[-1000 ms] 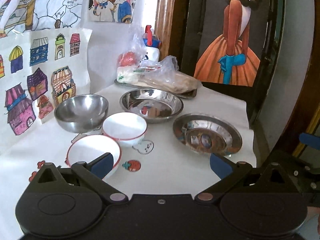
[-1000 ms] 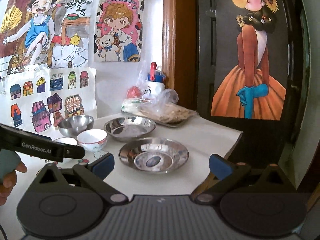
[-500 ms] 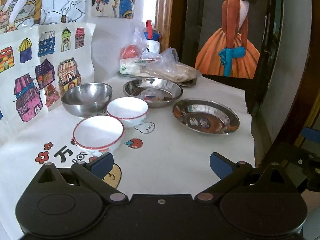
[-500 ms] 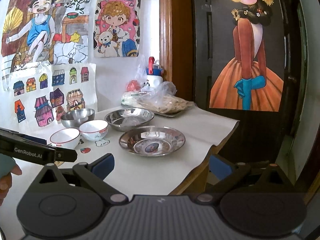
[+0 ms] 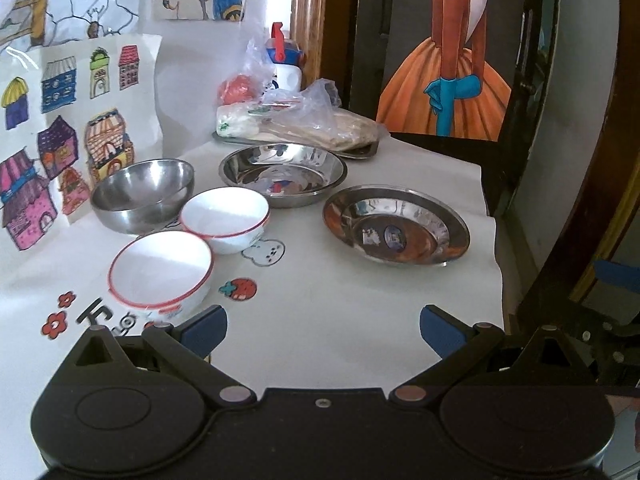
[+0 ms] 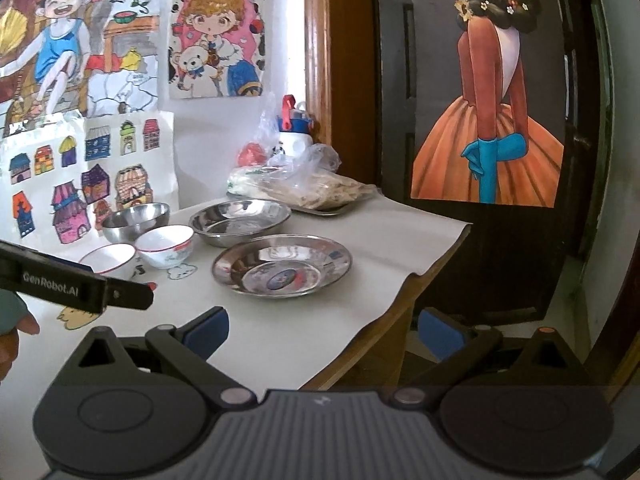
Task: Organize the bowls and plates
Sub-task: 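Move the left gripper to the other steel plate and grasp its rim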
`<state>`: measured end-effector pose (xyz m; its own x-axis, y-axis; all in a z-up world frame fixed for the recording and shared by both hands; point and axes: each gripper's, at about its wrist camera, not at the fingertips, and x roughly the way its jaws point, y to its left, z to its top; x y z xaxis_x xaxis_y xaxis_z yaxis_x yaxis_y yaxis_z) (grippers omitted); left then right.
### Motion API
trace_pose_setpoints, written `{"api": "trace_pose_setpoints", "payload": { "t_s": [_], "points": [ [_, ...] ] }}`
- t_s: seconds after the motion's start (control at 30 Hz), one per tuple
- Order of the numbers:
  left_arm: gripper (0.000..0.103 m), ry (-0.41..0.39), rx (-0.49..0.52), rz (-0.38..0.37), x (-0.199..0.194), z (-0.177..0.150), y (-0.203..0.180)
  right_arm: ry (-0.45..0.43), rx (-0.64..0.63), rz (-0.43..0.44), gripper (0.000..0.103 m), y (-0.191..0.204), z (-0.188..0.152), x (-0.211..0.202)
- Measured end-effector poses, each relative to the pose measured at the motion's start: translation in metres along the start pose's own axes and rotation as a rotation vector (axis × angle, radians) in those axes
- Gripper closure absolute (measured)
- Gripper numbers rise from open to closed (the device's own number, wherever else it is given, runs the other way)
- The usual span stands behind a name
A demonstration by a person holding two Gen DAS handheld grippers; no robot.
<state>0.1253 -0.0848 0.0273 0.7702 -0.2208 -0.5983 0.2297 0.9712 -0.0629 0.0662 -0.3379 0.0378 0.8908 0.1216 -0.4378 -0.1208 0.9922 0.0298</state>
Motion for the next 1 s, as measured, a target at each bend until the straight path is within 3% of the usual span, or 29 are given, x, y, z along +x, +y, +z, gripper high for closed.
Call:
{"api": "trace_pose_setpoints", "payload": {
  "t_s": [0.17,0.33,0.53,0.6,0.9,1.0],
  "points": [
    [0.001,0.015,-0.046,-0.021,0.023,0.017,-0.003,0.001,0.017,-0.009,0.0,-0.016,0.015,0.025],
    [0.001,0.034,-0.118,-0.03,0.052,0.035,-0.007,-0.004,0.134,0.045,0.004,-0.046,0.039,0.062],
    [0.001,0.057,-0.172,-0.029,0.077,0.044,-0.009,0.039,0.146,0.095,0.018,-0.062,0.048,0.102],
    [0.002,0.05,-0.167,-0.02,0.081,0.044,-0.009,0.053,0.143,0.118,0.027,-0.063,0.046,0.111],
    [0.019,0.058,-0.187,-0.034,0.099,0.046,-0.007,0.109,0.142,0.149,0.055,-0.061,0.038,0.138],
    [0.031,0.066,-0.198,-0.045,0.104,0.044,-0.007,0.126,0.154,0.149,0.063,-0.062,0.033,0.145]
  ]
}}
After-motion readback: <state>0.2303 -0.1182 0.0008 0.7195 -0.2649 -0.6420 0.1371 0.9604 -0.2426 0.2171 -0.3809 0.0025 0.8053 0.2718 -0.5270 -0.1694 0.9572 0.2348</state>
